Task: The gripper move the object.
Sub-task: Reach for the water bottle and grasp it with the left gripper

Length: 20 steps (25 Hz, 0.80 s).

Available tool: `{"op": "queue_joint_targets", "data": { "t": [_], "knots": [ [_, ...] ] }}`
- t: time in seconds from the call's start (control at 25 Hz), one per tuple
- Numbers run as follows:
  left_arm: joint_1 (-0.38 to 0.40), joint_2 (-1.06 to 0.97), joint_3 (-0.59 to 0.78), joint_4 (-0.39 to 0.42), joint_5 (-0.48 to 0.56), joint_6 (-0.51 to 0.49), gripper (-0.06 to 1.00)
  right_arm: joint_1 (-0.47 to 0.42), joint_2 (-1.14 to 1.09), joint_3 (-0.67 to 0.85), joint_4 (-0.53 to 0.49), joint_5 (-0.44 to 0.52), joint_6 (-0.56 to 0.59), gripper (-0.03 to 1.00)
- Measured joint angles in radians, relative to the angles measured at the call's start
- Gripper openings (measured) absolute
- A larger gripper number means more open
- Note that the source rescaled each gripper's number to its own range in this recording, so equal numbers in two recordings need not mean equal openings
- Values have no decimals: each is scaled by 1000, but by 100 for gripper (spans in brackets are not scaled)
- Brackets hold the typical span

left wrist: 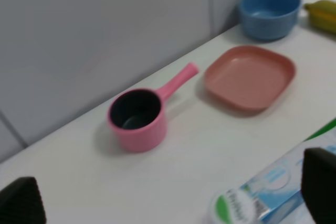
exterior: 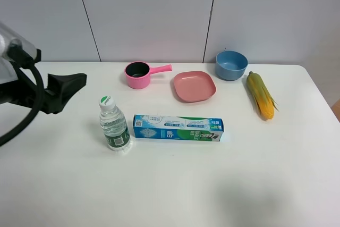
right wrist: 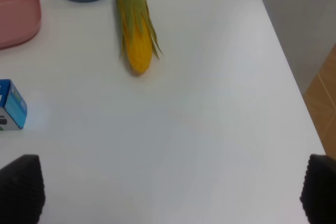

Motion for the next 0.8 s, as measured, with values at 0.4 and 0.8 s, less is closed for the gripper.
{"op": "queue_joint_targets", "data": {
  "t": [0.4,0.8],
  "knots": [
    [-151,128,111,41,-294,0,100,0,0,0,0,0,0,100],
    [-154,312,209,129,-552,-122,100,0,0,0,0,0,0,100]
  ]
}}
